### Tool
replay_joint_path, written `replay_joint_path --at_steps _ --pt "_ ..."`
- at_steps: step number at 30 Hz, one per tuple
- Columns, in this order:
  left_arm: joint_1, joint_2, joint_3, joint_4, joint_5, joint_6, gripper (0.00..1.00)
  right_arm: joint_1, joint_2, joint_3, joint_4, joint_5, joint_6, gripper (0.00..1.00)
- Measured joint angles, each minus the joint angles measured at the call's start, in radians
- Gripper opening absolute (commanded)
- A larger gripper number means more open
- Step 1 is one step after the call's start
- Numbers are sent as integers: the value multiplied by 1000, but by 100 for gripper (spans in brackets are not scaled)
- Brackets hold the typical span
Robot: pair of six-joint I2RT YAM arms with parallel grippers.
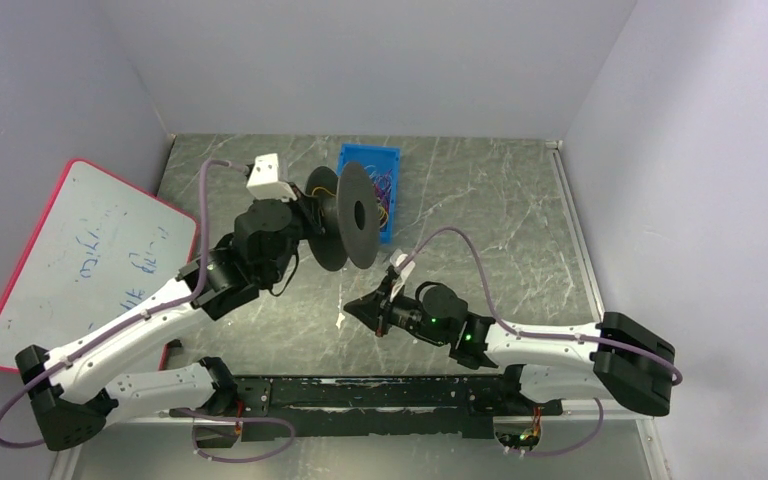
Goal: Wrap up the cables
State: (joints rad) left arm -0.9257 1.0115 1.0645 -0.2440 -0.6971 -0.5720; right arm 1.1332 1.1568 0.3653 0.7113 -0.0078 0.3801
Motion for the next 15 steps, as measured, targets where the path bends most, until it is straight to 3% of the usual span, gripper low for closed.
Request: replay_joint_path --at_steps 15 --pt "-1 87 -43 -20 -87 18 7 107 -27 236 -227 154 -85 0"
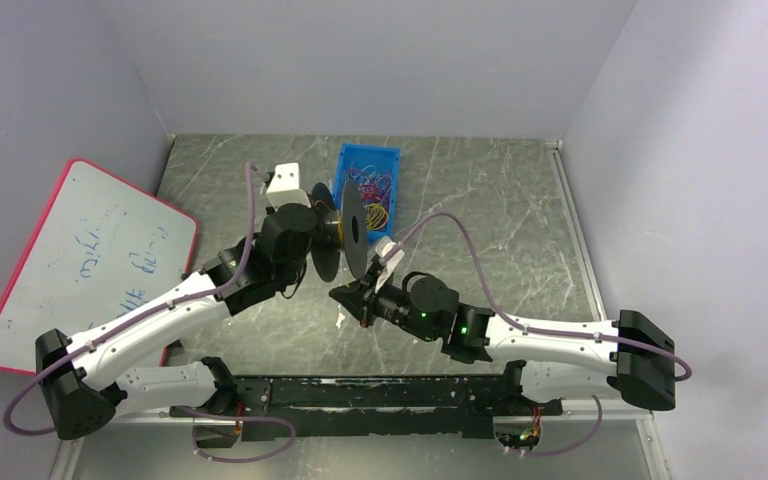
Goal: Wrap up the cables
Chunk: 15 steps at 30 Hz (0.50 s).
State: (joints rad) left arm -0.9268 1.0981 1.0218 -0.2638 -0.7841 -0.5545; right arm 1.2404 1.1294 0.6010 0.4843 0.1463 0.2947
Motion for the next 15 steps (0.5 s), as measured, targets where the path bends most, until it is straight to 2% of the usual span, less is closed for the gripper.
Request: replay_joint_path --at_steps 15 --pt "-18 29 -60 -134 4 -48 7 17 47 156 -125 158 -38 0"
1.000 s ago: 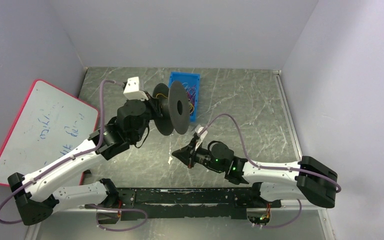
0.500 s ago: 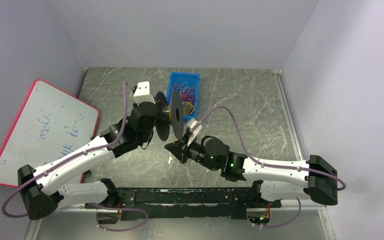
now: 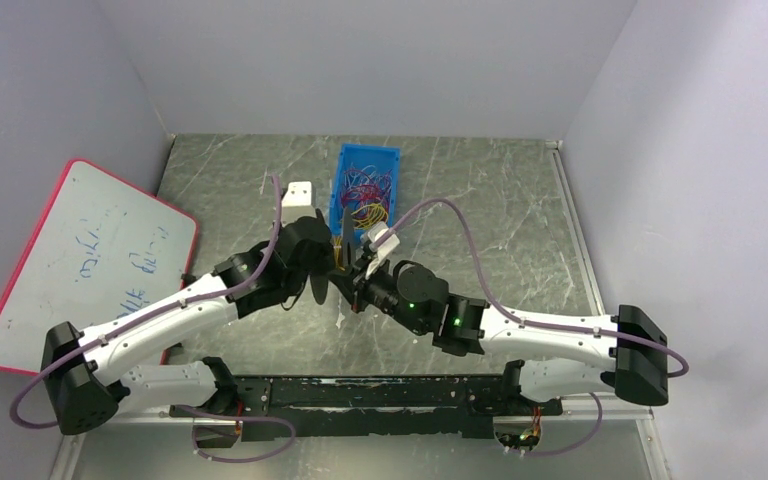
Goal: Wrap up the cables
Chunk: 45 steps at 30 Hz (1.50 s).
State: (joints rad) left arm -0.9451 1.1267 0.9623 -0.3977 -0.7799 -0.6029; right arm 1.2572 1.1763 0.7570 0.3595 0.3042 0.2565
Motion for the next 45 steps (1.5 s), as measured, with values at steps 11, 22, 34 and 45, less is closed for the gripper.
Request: replay_joint_path --at_steps 11,22,34,45 --pt "-2 50 -1 -29 87 40 7 1 15 30 -48 80 -32 0" --pt "-3 47 6 -49 227 172 7 6 -49 -7 -106 160 -68 0" --pt "-4 9 6 -74 373 335 7 6 -85 -25 -146 187 -93 0" --pt "-9 -5 5 -113 493 420 7 5 -100 -55 -156 217 -96 0"
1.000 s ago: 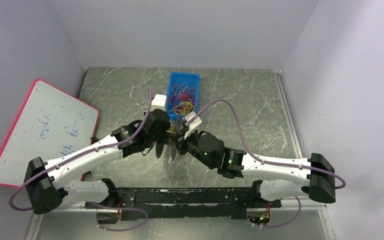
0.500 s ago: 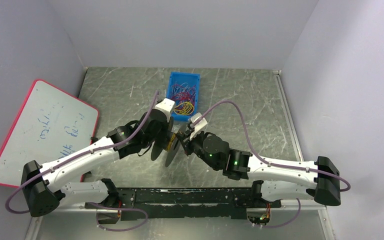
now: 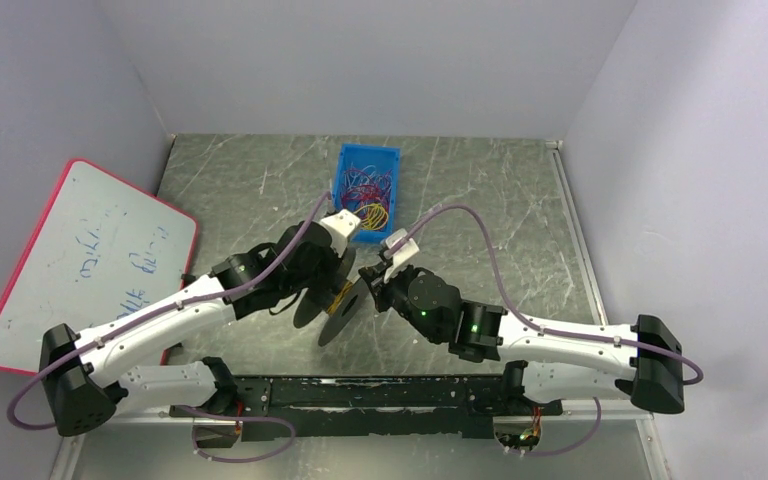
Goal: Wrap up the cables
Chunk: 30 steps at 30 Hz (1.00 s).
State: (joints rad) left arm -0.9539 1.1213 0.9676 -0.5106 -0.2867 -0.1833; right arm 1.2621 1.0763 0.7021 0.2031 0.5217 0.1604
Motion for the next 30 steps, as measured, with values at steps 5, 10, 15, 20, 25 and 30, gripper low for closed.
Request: replay_joint_path --at_steps 5,10,15,20,25,30 --pt "-3 -16 -2 -4 63 42 7 -13 -28 -26 -6 11 1 0" --pt "-5 -57 -21 -4 136 90 7 -33 -50 -58 -14 6 11 0" --pt "-6 -116 -47 0 196 151 7 -54 -81 -108 -23 -14 36 0" --pt "-6 -188 -77 11 246 219 7 -59 -116 -167 -29 -42 78 0" --pt "-6 -201 -85 17 289 280 7 -63 -142 -218 -29 -65 122 0" --pt "-6 -208 -96 29 319 330 7 -64 -160 -269 -29 -84 162 0"
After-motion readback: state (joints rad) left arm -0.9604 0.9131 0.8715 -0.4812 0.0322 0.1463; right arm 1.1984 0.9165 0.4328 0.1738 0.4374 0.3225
